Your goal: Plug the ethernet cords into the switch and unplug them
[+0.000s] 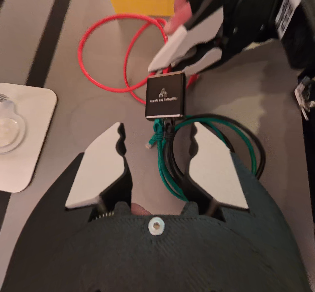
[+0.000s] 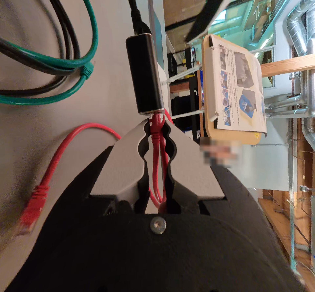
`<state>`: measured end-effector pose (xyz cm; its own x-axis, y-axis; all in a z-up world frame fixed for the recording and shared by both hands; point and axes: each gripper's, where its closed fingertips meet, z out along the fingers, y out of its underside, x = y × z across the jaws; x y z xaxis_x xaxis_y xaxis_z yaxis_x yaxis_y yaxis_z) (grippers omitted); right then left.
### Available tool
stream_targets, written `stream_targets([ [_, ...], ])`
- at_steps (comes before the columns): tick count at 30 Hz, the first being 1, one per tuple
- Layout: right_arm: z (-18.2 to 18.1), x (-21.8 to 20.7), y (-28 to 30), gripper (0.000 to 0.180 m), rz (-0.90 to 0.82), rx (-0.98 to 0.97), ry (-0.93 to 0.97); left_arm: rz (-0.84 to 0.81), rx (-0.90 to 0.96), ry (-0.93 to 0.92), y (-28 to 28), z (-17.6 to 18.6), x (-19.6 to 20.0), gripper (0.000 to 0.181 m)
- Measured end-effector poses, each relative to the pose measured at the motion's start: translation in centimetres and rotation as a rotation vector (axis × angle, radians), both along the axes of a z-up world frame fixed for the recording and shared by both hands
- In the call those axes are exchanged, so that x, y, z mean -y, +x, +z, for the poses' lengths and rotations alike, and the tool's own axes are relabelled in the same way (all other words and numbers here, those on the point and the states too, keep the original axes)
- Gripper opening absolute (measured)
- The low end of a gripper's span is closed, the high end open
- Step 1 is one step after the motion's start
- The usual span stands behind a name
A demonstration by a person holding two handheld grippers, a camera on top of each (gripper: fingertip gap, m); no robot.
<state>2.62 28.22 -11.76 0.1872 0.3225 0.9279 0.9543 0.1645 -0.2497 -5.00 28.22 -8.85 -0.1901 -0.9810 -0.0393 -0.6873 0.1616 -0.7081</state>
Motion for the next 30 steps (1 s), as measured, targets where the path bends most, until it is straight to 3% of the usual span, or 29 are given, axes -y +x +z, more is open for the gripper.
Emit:
stream_targets([
  [1,-0.2,-0.1,0.2,0.01,-0.023,0.014,0.0,0.012,0.025,0.013,0.5,0.8,0.0,0.079],
  [4,-0.2,-0.4,0.1,0.01,-0.046,0.038,0.019,0.007,0.002,0.059,1.7,1.2,0.6,0.087],
  [10,0.8,0.2,-1.5,0.01,-0.035,0.067,0.079,-0.072,-0.251,0.193,3.4,-2.8,0.9,0.103],
  [22,2.3,0.9,-2.3,0.01,-0.022,0.044,0.152,-0.199,-0.453,0.202,3.8,-6.0,2.7,0.081],
  [30,2.7,1.1,-2.2,0.01,-0.006,0.014,0.174,-0.252,-0.439,0.13,3.8,-5.7,3.3,0.078],
])
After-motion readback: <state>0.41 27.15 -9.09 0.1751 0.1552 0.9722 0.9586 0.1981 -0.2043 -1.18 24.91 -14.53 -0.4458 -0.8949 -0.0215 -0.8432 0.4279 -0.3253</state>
